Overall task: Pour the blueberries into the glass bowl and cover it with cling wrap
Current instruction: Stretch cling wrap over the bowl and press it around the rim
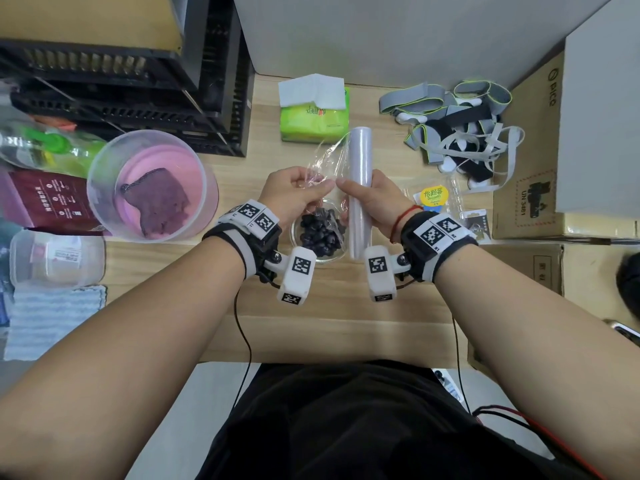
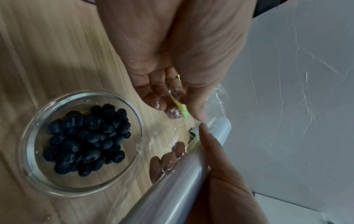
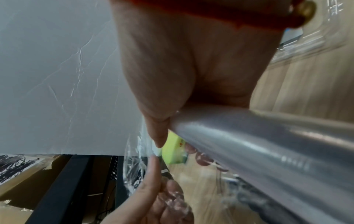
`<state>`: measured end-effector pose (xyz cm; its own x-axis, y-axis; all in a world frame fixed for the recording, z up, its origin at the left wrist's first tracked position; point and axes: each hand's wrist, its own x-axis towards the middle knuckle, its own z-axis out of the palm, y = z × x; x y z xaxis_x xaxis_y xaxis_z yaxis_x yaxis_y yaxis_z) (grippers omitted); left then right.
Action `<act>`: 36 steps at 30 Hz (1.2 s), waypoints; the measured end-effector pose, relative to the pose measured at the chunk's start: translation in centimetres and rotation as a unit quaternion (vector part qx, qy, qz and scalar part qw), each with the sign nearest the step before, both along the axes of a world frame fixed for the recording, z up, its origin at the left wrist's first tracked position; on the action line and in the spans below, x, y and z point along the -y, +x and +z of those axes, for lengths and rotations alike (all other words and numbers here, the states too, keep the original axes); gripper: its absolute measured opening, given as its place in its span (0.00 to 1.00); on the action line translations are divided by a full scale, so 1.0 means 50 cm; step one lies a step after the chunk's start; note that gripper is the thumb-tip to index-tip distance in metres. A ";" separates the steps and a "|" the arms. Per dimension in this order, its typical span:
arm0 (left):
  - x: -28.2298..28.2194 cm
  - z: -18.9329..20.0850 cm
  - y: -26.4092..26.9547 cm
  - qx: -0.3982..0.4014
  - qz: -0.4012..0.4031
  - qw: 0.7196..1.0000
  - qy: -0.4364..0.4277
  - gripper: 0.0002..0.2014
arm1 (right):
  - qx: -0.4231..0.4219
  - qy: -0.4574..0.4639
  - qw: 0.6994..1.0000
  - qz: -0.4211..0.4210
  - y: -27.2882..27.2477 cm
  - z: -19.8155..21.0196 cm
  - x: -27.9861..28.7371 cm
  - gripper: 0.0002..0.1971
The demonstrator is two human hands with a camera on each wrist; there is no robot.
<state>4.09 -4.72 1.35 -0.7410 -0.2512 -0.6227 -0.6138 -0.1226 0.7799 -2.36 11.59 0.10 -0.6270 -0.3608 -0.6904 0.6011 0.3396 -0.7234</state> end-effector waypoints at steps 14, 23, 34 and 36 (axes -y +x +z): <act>-0.004 0.018 0.009 0.092 0.054 0.990 0.093 0.38 | -0.026 0.000 1.000 0.010 0.016 -0.011 0.001 0.18; -0.012 -0.018 0.045 0.032 0.040 0.999 -0.015 0.20 | -0.022 -0.001 0.999 0.048 0.035 -0.026 0.022 0.26; 0.007 -0.047 0.092 0.002 0.070 0.975 -0.210 0.12 | -0.040 0.065 0.995 0.057 0.065 -0.045 0.041 0.41; 0.012 -0.065 0.104 0.002 0.064 0.971 -0.231 0.12 | -0.046 0.071 0.994 0.062 0.071 -0.049 0.036 0.37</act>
